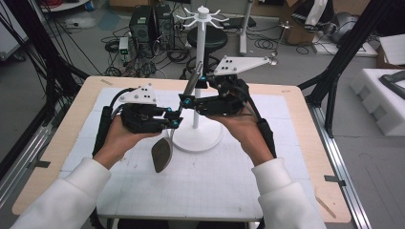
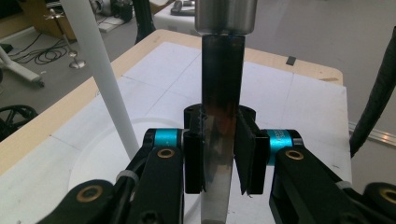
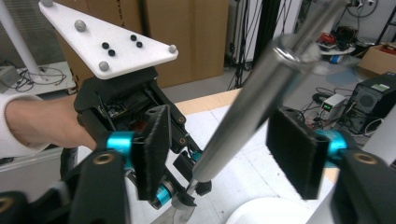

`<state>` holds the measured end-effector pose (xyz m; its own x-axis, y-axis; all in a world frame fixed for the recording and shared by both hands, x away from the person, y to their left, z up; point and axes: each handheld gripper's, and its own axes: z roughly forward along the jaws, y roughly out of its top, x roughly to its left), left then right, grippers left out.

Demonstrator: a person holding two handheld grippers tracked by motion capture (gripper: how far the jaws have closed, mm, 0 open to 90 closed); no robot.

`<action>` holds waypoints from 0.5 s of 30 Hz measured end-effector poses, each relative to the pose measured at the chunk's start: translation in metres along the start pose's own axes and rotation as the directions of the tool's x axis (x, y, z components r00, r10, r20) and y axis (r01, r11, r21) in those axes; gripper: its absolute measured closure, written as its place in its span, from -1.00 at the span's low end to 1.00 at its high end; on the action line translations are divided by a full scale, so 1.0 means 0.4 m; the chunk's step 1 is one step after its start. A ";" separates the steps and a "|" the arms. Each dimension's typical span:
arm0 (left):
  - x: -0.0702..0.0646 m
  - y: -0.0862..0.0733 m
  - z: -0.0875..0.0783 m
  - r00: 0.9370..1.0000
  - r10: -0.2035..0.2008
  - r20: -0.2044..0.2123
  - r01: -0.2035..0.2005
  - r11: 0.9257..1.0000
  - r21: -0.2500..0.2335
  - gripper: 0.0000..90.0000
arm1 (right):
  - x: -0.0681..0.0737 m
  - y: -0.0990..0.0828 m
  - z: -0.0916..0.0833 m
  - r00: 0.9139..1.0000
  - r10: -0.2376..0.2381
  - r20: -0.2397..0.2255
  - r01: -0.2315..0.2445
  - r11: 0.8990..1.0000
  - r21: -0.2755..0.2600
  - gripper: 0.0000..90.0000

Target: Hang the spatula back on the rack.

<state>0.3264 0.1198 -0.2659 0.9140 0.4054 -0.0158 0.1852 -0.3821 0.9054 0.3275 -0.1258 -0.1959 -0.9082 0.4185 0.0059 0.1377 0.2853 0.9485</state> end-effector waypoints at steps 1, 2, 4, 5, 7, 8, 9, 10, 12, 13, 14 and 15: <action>0.000 0.000 0.000 1.000 0.000 -0.004 0.000 1.000 0.004 0.66 | 0.000 0.001 0.002 1.000 -0.002 0.006 0.002 1.000 -0.002 -0.04; 0.001 0.000 0.000 1.000 -0.001 -0.004 0.001 1.000 0.002 0.66 | 0.000 0.002 0.003 1.000 -0.006 0.011 0.006 1.000 -0.003 -0.01; 0.001 0.000 0.000 1.000 0.000 -0.002 0.000 1.000 0.000 0.66 | -0.001 0.003 0.005 1.000 -0.002 0.019 0.002 1.000 -0.002 0.01; 0.002 0.000 -0.001 1.000 0.004 -0.002 -0.004 1.000 0.003 0.66 | -0.001 0.004 0.004 1.000 0.003 0.021 -0.003 1.000 -0.002 0.03; 0.002 -0.001 -0.001 1.000 -0.004 -0.006 0.004 1.000 0.000 0.66 | -0.003 0.005 0.004 1.000 0.005 0.021 -0.005 1.000 -0.003 0.06; 0.003 -0.001 -0.002 1.000 0.001 -0.007 -0.001 1.000 0.005 0.66 | -0.003 0.005 0.003 1.000 0.010 0.018 -0.010 1.000 -0.002 0.07; 0.003 -0.001 -0.002 1.000 0.001 -0.008 -0.001 1.000 0.005 0.66 | -0.004 0.005 0.003 1.000 0.010 0.018 -0.010 1.000 -0.002 0.09; 0.003 -0.001 -0.002 1.000 0.001 -0.009 -0.001 1.000 0.004 0.66 | -0.005 0.005 0.003 1.000 0.007 0.023 -0.007 1.000 -0.005 0.09; 0.003 -0.001 -0.001 1.000 0.001 -0.010 -0.001 1.000 0.004 0.66 | -0.007 0.005 0.000 0.999 0.019 0.027 -0.019 1.000 -0.006 0.13; 0.002 -0.001 0.000 1.000 -0.001 -0.010 0.001 1.000 0.002 0.66 | -0.008 0.005 -0.002 0.999 0.026 0.029 -0.026 1.000 -0.004 0.16; 0.003 -0.001 0.000 1.000 0.001 -0.013 -0.001 1.000 0.006 0.66 | -0.008 0.005 -0.003 0.999 0.028 0.034 -0.028 1.000 -0.005 0.20; 0.003 -0.001 0.001 1.000 0.002 -0.012 -0.002 1.000 0.006 0.66 | -0.009 0.006 -0.003 0.999 0.027 0.036 -0.027 1.000 -0.007 0.24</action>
<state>0.3276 0.1202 -0.2663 0.9100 0.4145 -0.0086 0.1851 -0.3877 0.9030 0.3305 -0.1277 -0.1934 -0.8895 0.4565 0.0203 0.1592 0.2680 0.9502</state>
